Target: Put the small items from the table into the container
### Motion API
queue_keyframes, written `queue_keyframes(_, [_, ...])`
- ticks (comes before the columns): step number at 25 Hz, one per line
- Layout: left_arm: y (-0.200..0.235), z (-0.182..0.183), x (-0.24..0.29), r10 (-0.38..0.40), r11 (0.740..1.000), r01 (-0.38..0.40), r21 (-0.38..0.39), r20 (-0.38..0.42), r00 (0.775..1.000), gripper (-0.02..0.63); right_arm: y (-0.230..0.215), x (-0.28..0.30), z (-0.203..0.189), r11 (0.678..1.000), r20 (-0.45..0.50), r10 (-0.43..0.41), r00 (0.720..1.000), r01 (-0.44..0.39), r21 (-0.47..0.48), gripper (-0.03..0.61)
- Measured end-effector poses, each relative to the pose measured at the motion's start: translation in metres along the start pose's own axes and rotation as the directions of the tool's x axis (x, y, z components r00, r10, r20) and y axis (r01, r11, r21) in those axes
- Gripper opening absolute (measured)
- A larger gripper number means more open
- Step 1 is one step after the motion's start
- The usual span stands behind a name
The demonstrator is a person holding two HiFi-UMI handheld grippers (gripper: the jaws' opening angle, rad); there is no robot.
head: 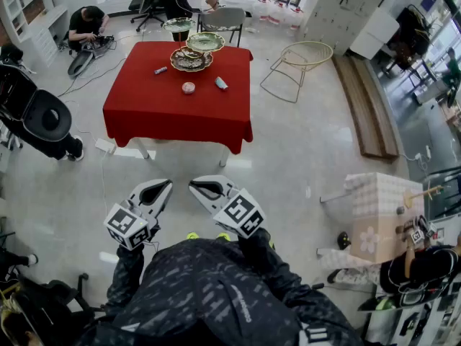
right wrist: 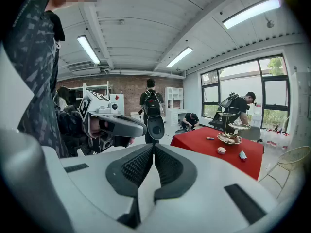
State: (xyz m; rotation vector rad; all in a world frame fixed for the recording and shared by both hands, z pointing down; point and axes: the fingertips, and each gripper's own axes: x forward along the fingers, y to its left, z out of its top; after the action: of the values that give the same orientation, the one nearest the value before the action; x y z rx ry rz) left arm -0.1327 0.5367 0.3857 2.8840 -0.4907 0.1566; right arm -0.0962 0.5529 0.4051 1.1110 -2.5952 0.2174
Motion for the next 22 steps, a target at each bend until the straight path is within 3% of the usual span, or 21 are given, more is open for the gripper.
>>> queue_keyframes(22, [0.005, -0.012, -0.011, -0.027, 0.999, 0.027, -0.029, -0.002, 1.0, 0.01, 0.011, 0.021, -0.016, 0.999, -0.056, -0.033, 0.998, 0.033, 0.006, 0.021])
